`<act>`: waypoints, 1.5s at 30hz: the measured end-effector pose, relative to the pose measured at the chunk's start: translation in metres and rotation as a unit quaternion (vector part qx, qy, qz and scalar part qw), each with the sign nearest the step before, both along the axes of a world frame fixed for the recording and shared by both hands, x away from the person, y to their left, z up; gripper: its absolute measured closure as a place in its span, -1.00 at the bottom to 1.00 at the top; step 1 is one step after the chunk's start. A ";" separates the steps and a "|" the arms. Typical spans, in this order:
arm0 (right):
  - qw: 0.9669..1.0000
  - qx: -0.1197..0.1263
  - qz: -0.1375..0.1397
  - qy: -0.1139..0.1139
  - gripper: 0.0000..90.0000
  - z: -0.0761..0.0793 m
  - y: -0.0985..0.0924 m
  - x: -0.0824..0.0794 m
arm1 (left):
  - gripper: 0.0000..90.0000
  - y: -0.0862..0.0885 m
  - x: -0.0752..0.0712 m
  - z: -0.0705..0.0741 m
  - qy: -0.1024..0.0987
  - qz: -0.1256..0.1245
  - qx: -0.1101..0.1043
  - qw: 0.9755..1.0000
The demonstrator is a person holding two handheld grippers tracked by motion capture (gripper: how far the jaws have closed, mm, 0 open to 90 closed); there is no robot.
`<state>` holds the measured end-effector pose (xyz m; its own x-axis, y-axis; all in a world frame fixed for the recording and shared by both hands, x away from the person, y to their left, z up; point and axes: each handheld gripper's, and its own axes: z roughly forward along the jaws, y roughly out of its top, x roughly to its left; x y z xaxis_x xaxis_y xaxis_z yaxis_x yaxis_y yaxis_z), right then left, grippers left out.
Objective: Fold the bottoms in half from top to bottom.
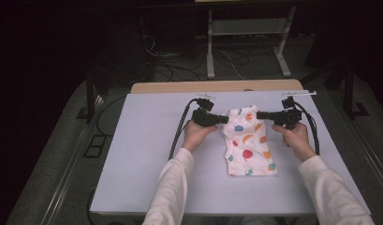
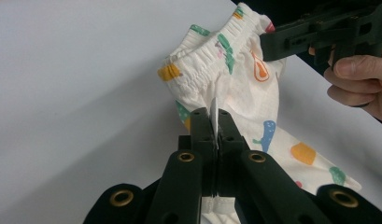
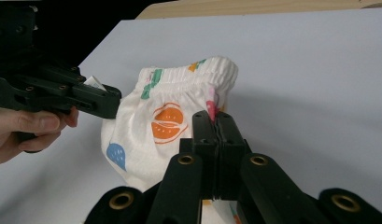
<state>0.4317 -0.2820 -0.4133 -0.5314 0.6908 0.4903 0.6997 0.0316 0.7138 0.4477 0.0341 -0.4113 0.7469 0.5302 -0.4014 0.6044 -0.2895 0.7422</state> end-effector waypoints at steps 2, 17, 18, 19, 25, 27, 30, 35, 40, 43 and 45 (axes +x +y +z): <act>1.000 0.003 0.000 -0.001 0.95 0.000 -0.001 -0.002 | 0.97 0.000 -0.002 0.000 0.002 -0.001 -0.005 1.000; 1.000 0.008 0.006 -0.009 0.95 -0.003 0.000 -0.016 | 0.97 0.006 -0.013 -0.006 0.005 -0.003 -0.014 1.000; 1.000 0.009 0.006 -0.011 0.95 -0.003 -0.001 -0.016 | 0.97 0.006 -0.014 -0.006 0.005 -0.002 -0.016 1.000; 1.000 0.010 0.007 -0.011 0.95 -0.003 -0.001 -0.017 | 0.97 0.006 -0.014 -0.005 0.005 -0.004 -0.014 1.000; 1.000 0.008 0.008 -0.012 0.95 -0.004 -0.001 -0.022 | 0.97 0.006 -0.019 -0.004 0.003 -0.008 -0.014 1.000; 1.000 0.008 0.010 -0.014 0.95 -0.004 -0.002 -0.024 | 0.97 0.006 -0.021 -0.004 0.002 -0.009 -0.014 1.000; 1.000 0.004 0.016 -0.019 0.95 -0.005 -0.002 -0.028 | 0.97 0.005 -0.024 -0.006 0.001 -0.012 -0.018 1.000; 1.000 0.008 0.021 -0.014 0.95 -0.007 -0.004 -0.035 | 0.97 0.005 -0.030 -0.010 0.003 -0.018 -0.016 1.000; 1.000 0.003 0.027 -0.015 0.95 -0.009 -0.004 -0.043 | 0.97 0.005 -0.037 -0.012 0.000 -0.023 -0.019 1.000; 0.999 0.000 0.031 -0.016 0.95 -0.010 -0.004 -0.047 | 0.97 0.003 -0.042 -0.015 0.001 -0.030 -0.017 0.999; 0.999 -0.004 0.031 -0.014 0.95 -0.011 -0.004 -0.050 | 0.97 0.002 -0.044 -0.016 0.001 -0.034 -0.017 0.999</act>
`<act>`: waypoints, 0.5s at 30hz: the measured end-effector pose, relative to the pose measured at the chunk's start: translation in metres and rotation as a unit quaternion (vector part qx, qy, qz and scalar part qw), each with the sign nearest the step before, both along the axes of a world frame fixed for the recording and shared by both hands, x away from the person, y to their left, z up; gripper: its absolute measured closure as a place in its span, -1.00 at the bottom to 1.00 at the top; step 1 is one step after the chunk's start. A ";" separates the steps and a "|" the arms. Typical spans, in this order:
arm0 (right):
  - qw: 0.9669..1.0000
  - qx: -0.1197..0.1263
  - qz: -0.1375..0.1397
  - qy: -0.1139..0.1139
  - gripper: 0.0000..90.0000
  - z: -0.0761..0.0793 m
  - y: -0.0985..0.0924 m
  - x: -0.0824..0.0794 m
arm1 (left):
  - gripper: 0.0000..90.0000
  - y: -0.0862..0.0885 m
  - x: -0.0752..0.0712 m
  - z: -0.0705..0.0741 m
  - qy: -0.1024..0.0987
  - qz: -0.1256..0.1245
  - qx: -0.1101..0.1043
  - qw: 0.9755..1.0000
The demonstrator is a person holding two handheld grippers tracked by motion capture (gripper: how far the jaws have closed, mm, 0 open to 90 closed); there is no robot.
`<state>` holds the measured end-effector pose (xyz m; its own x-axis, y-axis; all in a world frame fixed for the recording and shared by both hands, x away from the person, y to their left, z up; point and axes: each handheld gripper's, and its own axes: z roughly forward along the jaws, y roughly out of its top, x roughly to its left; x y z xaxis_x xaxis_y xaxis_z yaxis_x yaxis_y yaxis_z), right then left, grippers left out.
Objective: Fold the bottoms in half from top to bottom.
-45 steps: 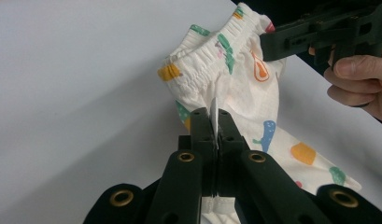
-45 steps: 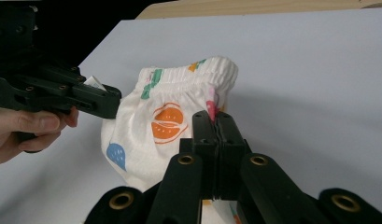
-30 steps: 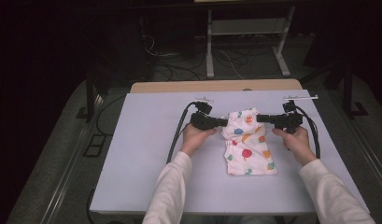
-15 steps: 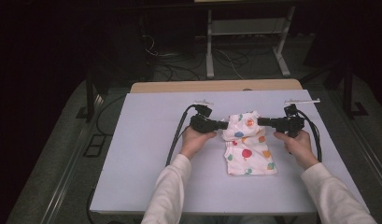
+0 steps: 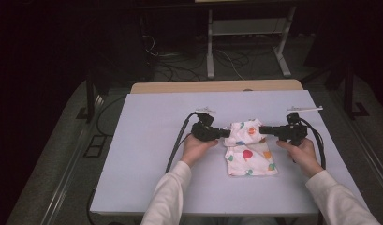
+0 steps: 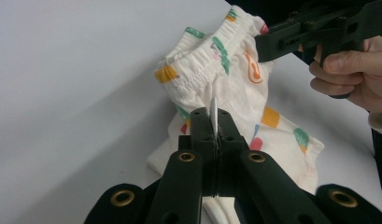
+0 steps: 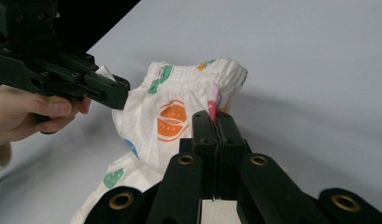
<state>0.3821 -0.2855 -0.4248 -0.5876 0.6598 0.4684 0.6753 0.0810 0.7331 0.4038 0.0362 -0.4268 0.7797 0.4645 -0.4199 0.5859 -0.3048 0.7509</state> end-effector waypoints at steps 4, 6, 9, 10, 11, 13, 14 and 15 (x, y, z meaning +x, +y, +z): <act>1.000 -0.001 0.001 0.002 0.95 -0.003 -0.001 -0.004 | 0.97 -0.002 -0.003 -0.001 -0.003 -0.008 0.003 1.000; 1.000 0.000 0.002 0.004 0.95 -0.004 -0.002 -0.007 | 0.97 -0.002 -0.004 -0.002 -0.003 -0.008 0.004 1.000; 1.000 0.006 0.004 0.005 0.95 -0.006 -0.003 -0.010 | 0.97 -0.001 -0.005 -0.005 -0.001 -0.006 0.001 1.000; 1.000 0.008 0.004 0.008 0.94 -0.007 -0.004 -0.011 | 0.97 -0.001 -0.005 -0.006 -0.001 -0.007 0.002 1.000; 1.000 0.007 0.005 0.007 0.95 -0.008 -0.004 -0.012 | 0.97 -0.001 -0.006 -0.007 -0.001 -0.007 0.003 1.000; 1.000 0.007 0.006 0.011 0.94 -0.009 -0.004 -0.014 | 0.97 -0.001 -0.007 -0.008 0.002 -0.010 0.006 1.000; 1.000 0.004 0.008 0.010 0.95 -0.010 -0.004 -0.015 | 0.97 -0.001 -0.008 -0.009 0.001 -0.009 0.006 1.000; 1.000 0.002 0.010 0.013 0.94 -0.010 -0.003 -0.017 | 0.97 -0.001 -0.008 -0.009 0.002 -0.009 0.007 1.000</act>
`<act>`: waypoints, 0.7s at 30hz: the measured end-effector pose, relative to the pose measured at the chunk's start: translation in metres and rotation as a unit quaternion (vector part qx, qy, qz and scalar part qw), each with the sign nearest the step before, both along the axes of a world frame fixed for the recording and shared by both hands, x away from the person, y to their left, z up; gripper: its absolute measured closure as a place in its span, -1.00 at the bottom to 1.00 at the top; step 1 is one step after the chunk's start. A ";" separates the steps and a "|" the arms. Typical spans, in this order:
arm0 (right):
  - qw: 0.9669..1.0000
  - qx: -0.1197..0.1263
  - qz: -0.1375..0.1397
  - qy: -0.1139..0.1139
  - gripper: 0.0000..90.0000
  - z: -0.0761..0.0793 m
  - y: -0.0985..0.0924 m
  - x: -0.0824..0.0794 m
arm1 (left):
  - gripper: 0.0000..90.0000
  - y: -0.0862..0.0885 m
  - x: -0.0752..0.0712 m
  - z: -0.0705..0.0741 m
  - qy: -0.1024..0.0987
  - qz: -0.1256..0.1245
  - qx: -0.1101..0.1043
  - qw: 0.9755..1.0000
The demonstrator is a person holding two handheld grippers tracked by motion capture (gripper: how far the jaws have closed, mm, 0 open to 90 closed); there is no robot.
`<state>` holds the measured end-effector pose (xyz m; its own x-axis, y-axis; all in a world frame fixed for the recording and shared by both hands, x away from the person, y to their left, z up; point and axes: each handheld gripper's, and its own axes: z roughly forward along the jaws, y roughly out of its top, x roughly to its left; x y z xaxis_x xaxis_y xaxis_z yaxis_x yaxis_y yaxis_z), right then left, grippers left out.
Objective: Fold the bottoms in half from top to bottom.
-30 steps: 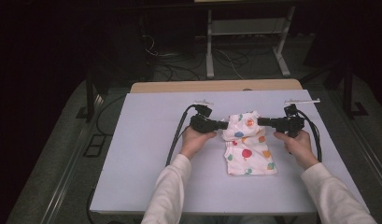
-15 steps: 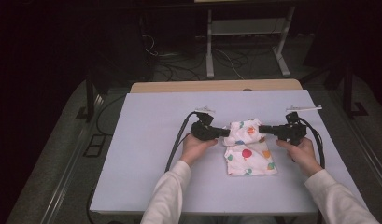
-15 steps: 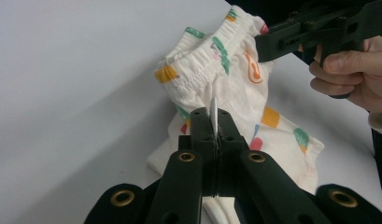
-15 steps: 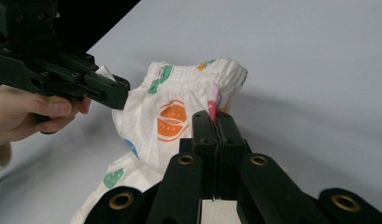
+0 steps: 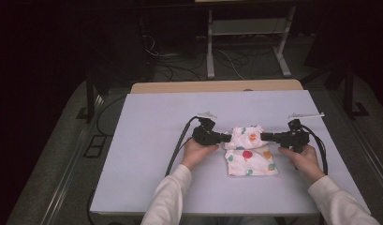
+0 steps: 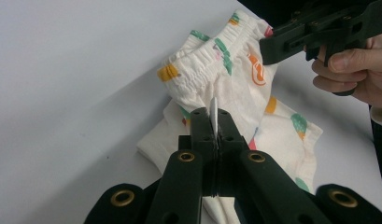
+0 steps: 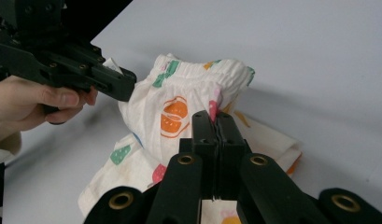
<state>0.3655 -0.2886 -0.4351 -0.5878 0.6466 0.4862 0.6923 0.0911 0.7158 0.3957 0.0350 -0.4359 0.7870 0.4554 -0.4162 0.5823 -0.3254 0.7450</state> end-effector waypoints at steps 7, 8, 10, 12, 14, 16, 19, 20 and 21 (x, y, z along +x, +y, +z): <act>1.000 -0.009 0.009 0.005 0.94 -0.004 0.000 -0.006 | 0.97 -0.002 -0.004 -0.005 0.004 -0.010 0.004 1.000; 1.000 -0.010 0.010 0.006 0.94 -0.004 0.000 -0.007 | 0.97 -0.003 -0.005 -0.006 0.005 -0.013 0.002 1.000; 1.000 -0.008 0.012 0.009 0.94 -0.006 0.000 -0.008 | 0.97 -0.004 -0.007 -0.007 0.005 -0.019 0.004 1.000; 1.000 -0.011 0.015 0.014 0.94 -0.008 0.000 -0.008 | 0.97 -0.004 -0.009 -0.007 0.004 -0.023 0.004 1.000; 1.000 -0.009 0.017 0.013 0.94 -0.009 -0.001 -0.010 | 0.97 -0.005 -0.011 -0.007 0.002 -0.028 0.006 1.000; 1.000 -0.011 0.020 0.013 0.94 -0.009 -0.001 -0.011 | 0.97 -0.005 -0.013 -0.007 0.002 -0.029 0.007 1.000; 0.999 -0.017 0.028 0.012 0.94 -0.010 -0.001 -0.013 | 0.97 -0.005 -0.014 -0.007 0.001 -0.032 0.010 0.999; 0.999 -0.018 0.028 0.013 0.94 -0.010 -0.001 -0.013 | 0.97 -0.005 -0.015 -0.007 0.001 -0.033 0.010 0.999; 0.999 -0.020 0.027 0.013 0.94 -0.009 -0.001 -0.013 | 0.97 -0.005 -0.016 -0.008 0.001 -0.034 0.010 0.999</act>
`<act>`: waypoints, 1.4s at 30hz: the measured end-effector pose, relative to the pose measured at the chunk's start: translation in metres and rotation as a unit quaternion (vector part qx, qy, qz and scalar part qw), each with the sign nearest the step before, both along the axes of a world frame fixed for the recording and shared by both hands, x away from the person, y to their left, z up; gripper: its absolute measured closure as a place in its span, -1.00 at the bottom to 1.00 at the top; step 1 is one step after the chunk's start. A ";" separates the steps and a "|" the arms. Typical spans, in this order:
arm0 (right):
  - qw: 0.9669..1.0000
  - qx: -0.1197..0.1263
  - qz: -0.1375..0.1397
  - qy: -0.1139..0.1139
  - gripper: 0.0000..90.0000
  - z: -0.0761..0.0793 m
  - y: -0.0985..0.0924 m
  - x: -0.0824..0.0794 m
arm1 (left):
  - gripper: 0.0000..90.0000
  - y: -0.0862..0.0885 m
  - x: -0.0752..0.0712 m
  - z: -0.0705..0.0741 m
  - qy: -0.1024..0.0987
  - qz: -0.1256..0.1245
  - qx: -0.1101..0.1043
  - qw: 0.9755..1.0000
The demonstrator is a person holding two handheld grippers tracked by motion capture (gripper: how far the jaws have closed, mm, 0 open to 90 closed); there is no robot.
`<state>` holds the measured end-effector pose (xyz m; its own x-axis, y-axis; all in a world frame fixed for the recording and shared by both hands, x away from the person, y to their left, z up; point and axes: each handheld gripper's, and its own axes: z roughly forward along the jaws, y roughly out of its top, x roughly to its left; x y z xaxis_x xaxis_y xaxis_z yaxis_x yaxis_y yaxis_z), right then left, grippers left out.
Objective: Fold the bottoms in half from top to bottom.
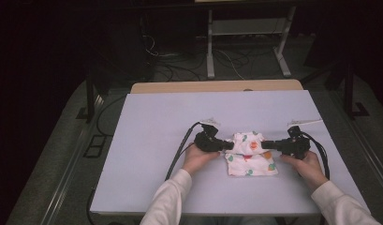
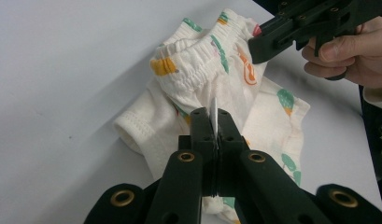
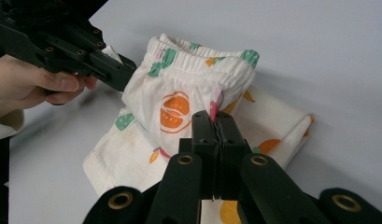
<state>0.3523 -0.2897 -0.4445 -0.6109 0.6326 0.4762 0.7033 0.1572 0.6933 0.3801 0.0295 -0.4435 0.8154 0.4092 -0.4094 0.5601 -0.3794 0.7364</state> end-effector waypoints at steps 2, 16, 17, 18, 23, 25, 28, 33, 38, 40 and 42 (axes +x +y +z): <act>1.000 -0.002 0.001 0.000 0.94 0.000 0.000 0.000 | 0.97 0.000 -0.001 -0.001 0.002 -0.002 0.000 1.000; 0.999 -0.026 0.002 0.024 0.92 -0.004 0.000 -0.002 | 0.97 -0.003 -0.004 -0.008 0.010 -0.013 0.003 1.000; 0.999 -0.029 0.001 0.029 0.91 -0.004 0.000 -0.002 | 0.97 -0.003 -0.004 -0.008 0.012 -0.013 0.003 1.000; 0.999 -0.031 0.000 0.032 0.88 -0.004 0.000 -0.002 | 0.97 -0.003 -0.004 -0.008 0.011 -0.013 0.004 1.000; 0.999 -0.019 -0.009 0.034 0.16 0.000 -0.001 0.000 | 0.97 -0.004 -0.004 -0.008 0.011 -0.012 0.004 1.000; 0.999 -0.023 -0.017 0.025 0.04 0.004 0.000 0.001 | 0.97 -0.004 -0.004 -0.008 0.011 -0.012 0.004 1.000; 0.999 -0.026 -0.017 0.020 -0.03 0.010 0.002 0.007 | 0.97 -0.004 -0.004 -0.008 0.012 -0.012 0.003 1.000; 0.999 -0.030 -0.011 0.008 -0.03 0.024 0.012 0.018 | 0.97 -0.004 -0.005 -0.008 0.010 -0.013 0.003 1.000; 0.999 -0.036 -0.007 0.002 0.18 0.037 0.024 0.032 | 0.97 -0.004 -0.005 -0.008 0.009 -0.014 0.004 1.000; 0.999 -0.044 -0.008 0.001 0.31 0.040 0.029 0.038 | 0.97 -0.004 -0.006 -0.007 0.009 -0.013 0.002 1.000; 0.999 -0.048 -0.006 -0.001 0.43 0.044 0.034 0.043 | 0.97 -0.004 -0.006 -0.007 0.006 -0.014 0.002 1.000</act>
<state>0.3952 -0.2562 -0.4009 -0.6035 0.6825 0.4122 0.7046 0.2145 0.6765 0.3746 0.0254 -0.4500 0.8211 0.3889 -0.4178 0.5587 -0.3983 0.7274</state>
